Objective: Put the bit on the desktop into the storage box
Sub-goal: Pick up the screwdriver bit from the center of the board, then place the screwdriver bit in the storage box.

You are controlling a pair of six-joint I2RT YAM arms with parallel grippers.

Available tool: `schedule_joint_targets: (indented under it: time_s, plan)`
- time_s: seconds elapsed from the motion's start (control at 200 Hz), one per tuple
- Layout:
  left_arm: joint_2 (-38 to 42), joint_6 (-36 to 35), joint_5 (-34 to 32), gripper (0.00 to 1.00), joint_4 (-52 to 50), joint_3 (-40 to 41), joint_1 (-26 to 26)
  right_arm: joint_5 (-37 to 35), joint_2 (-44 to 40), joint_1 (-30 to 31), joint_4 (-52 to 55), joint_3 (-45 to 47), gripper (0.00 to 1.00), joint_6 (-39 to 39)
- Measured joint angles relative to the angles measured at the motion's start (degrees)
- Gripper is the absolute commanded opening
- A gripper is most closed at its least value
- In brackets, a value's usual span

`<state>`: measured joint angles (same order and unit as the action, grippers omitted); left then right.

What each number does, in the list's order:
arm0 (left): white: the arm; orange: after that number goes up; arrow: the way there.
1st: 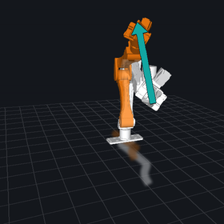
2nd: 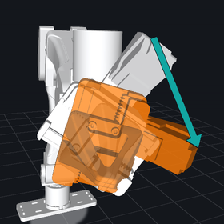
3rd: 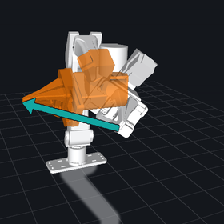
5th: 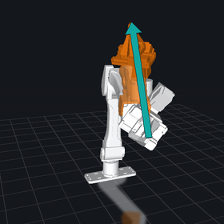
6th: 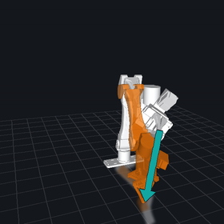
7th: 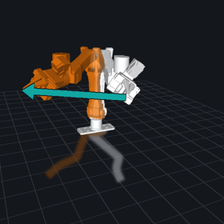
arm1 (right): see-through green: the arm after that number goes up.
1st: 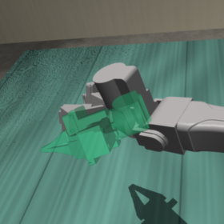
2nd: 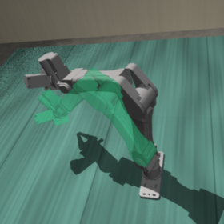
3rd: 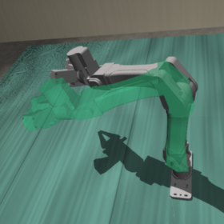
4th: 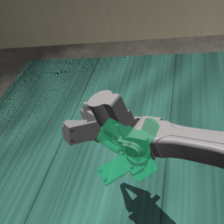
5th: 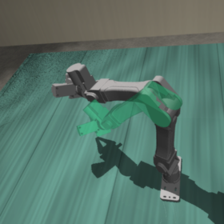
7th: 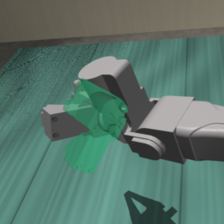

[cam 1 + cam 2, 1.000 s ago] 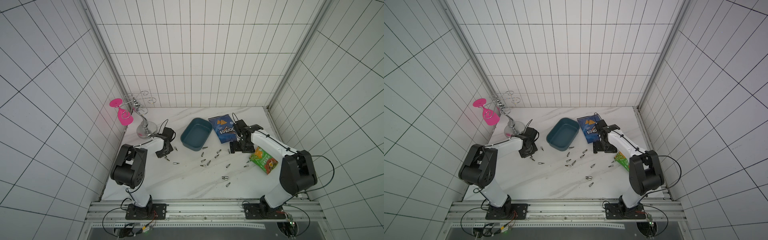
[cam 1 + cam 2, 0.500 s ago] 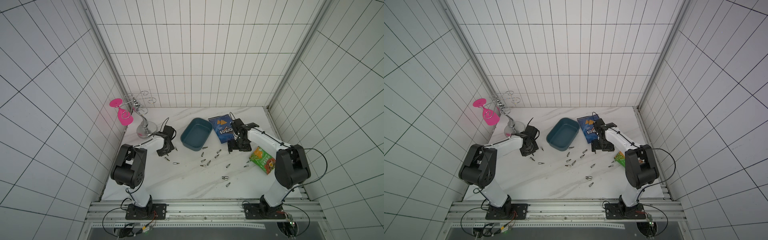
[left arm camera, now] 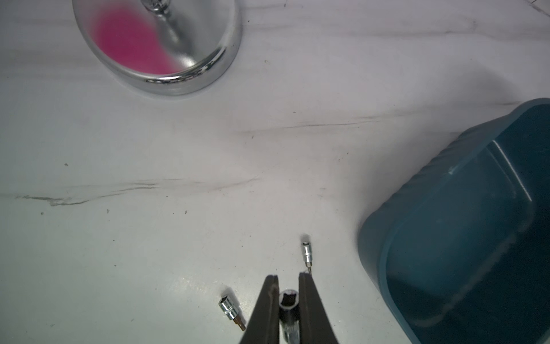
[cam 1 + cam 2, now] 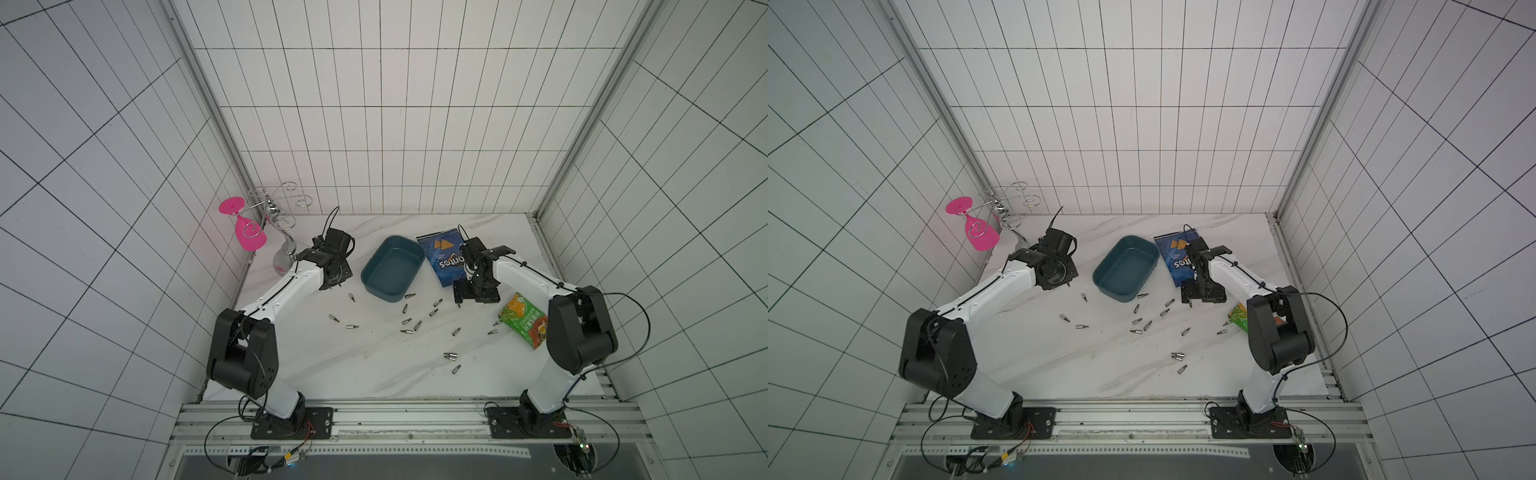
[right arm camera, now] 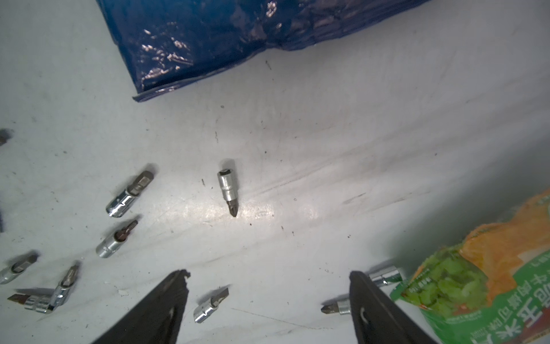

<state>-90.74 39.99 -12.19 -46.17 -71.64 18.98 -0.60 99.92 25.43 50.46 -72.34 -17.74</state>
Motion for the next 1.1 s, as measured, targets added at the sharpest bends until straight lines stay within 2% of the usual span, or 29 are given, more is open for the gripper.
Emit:
schedule_joint_targets:
  time_s: [0.225, 0.505, 0.735, 1.1]
  plan:
    - [-4.2, -1.0, 0.0, 0.0, -0.3, -8.7, 4.8, 1.2, 0.1, 0.0, -1.6, -0.5, 0.87, 0.2]
    - [-15.3, -2.2, 0.7, 0.0, 2.8, -17.4, 9.9, 1.7, 1.4, 0.1, -4.2, -0.6, 0.87, 1.3]
    - [-24.5, -3.0, 2.3, 0.0, 4.7, -20.9, 11.4, 1.8, 2.0, 0.6, -6.3, -0.6, 0.87, 3.2]
    - [-32.3, -3.2, 3.9, 0.0, 5.2, -27.7, 12.4, 1.8, 4.0, 1.3, -7.0, -0.6, 0.86, 4.9]
